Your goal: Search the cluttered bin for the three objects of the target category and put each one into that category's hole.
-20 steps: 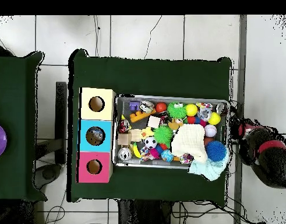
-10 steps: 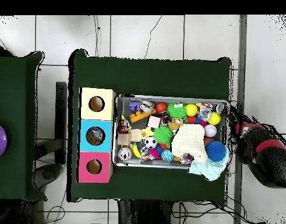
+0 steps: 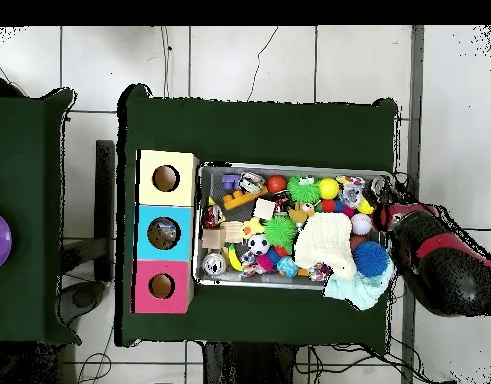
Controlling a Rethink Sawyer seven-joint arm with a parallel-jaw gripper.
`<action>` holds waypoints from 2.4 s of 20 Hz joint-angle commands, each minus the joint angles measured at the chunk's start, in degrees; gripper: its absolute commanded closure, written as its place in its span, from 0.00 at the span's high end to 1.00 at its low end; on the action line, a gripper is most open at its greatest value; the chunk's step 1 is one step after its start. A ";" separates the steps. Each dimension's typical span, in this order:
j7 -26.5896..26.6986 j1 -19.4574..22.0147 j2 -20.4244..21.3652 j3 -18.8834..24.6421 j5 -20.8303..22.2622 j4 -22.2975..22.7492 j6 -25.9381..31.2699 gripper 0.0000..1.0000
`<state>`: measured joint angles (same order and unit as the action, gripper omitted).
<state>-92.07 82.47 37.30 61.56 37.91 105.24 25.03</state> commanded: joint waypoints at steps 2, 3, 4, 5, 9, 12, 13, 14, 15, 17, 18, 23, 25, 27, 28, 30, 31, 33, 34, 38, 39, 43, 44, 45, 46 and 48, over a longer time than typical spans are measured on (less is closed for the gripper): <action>6.55 -3.54 -0.79 0.91 5.90 5.89 -2.37 1.00; 6.31 -3.71 -1.64 0.77 6.22 5.58 -2.81 1.00; 6.38 -3.80 -2.17 0.75 6.32 5.37 -2.77 1.00; 6.85 -3.90 -2.71 0.73 6.66 5.03 -2.67 1.00; 6.45 -4.66 -3.07 0.30 7.61 4.60 -3.41 1.00; 5.91 -5.46 -2.76 -0.50 8.49 4.21 -3.97 1.00; 6.40 -5.24 -3.56 -0.36 8.37 3.82 -3.76 1.00; 6.88 -5.03 -4.11 -0.25 8.48 3.55 -3.66 1.00; 7.33 -4.75 -4.68 -0.24 8.66 3.15 -3.58 1.00; 6.83 -4.27 -4.96 -0.77 9.08 2.68 -4.09 1.00; 6.09 -4.21 -4.48 -1.12 9.37 2.68 -4.56 1.00; 7.84 -1.41 -4.84 -0.62 8.07 1.65 -2.06 1.00; 7.52 -0.68 -4.57 -0.65 7.50 1.57 -1.60 1.00; 6.75 -0.51 -3.95 -0.71 7.22 1.23 -1.66 1.00; 6.60 -0.53 -3.70 -0.78 7.13 0.99 -1.49 1.00; 5.11 -1.03 -2.40 -1.39 6.64 0.20 -1.12 1.00; 4.22 -1.52 -1.71 -2.06 6.34 -0.28 -0.59 1.00; 3.34 -2.68 -1.91 -3.75 6.32 -1.33 0.56 1.00; 2.61 -3.45 -2.13 -4.86 6.63 -1.89 0.65 1.00; 1.33 -4.88 -1.40 -7.88 8.78 -3.24 -1.06 1.00; 1.41 -5.07 -1.32 -8.17 8.65 -3.32 -1.02 1.00; 3.85 -3.97 -2.41 -6.79 9.10 -2.58 -2.90 1.00; 3.74 -4.06 -2.56 -6.90 9.09 -2.63 -3.02 1.00; 3.74 -3.88 -3.06 -6.75 9.20 -2.78 -3.62 1.00; 3.47 -3.88 -3.17 -6.86 9.38 -2.97 -4.08 1.00; 3.08 -3.91 -2.95 -7.27 10.10 -3.70 -4.97 1.00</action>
<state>-92.07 78.75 35.22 57.97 44.11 105.75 22.34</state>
